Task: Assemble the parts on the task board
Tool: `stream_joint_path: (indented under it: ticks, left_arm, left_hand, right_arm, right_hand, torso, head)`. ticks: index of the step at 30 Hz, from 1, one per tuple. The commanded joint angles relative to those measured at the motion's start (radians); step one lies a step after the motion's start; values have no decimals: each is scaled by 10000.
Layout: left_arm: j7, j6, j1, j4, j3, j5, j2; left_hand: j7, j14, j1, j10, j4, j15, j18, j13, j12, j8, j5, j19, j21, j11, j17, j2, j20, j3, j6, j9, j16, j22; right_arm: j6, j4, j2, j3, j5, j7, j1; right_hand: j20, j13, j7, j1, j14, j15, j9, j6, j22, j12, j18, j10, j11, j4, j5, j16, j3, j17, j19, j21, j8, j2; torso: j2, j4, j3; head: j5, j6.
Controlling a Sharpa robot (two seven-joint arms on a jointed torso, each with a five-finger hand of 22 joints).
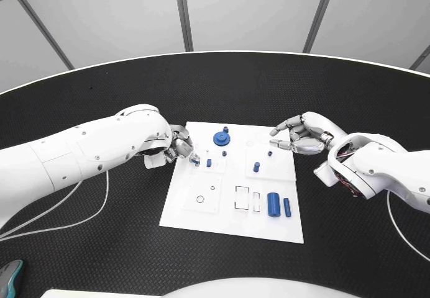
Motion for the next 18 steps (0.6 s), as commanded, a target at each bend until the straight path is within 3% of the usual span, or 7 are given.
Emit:
stream_joint_path:
  ticks: [1, 18]
  left_arm:
    - [-5, -24, -4, -13, 0, -17, 20]
    - [-43, 194, -11, -42, -2, -155, 93]
  left_hand:
    - [-16, 492, -45, 44, -1295, -13, -91, 7, 36, 34, 24, 62, 62, -5, 443, 60, 15, 1228, 57, 14, -42, 8]
    - [-24, 491, -74, 86, -1324, -17, -90, 64, 69, 39, 16, 59, 61, -12, 439, 27, 12, 1232, 71, 14, -45, 4]
  right_arm:
    - [1, 3, 0, 0, 0, 1, 0]
    - [14, 21, -14, 0, 0, -10, 0]
  right_hand:
    - [-61, 1871, -1, -3, 797, -71, -1, 0, 1195, -18, 185, 397, -89, 8, 62, -19, -13, 1455, 408, -38, 66, 107]
    - [-61, 1871, -1, -3, 797, -71, -1, 0, 1195, -18, 185, 397, -89, 8, 62, -19, -13, 1455, 408, -38, 66, 107]
  torso:
    - [-1, -6, 0]
    - [-5, 13, -5]
  head:
    - [-5, -12]
    - [-15, -70]
